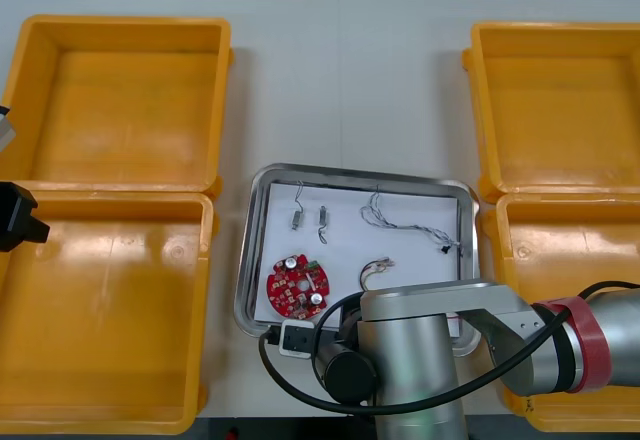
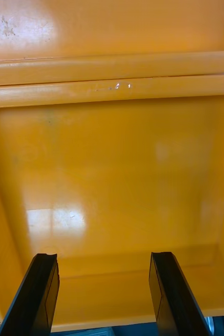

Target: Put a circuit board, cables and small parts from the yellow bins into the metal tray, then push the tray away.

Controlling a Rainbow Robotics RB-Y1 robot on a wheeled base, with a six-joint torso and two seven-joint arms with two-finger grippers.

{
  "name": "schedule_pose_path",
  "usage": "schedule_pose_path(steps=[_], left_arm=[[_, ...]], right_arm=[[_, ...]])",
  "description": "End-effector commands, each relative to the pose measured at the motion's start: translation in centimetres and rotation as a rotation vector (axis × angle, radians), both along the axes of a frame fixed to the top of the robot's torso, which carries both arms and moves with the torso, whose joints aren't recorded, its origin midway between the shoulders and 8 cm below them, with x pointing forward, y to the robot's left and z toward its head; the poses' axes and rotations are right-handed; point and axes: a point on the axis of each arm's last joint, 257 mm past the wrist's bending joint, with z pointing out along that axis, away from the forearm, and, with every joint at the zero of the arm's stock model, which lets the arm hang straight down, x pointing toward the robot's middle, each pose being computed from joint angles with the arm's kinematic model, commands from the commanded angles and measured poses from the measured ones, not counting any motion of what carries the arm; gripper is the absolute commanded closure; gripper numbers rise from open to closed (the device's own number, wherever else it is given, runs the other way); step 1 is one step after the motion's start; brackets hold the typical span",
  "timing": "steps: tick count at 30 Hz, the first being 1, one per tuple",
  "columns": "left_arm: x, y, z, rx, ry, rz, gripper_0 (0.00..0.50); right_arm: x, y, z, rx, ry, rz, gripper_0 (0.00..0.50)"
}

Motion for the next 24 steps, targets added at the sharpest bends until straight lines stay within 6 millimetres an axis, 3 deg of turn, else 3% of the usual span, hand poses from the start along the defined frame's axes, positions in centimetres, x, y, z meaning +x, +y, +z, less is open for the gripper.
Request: schedule_pose_path(steps=[1,24], left_arm=[[-0.4,1.3,1.3,0.035,-0.022,0.024,0.0],[-0.4,1.3,1.3,0.035,-0.022,0.024,0.0]], right_arm=[[0.1,0.7,0.3,0.007,-0.02,0.041,0.5],[3.4,0.0,2.5,-0.036,-0.121,0.093,0.5]])
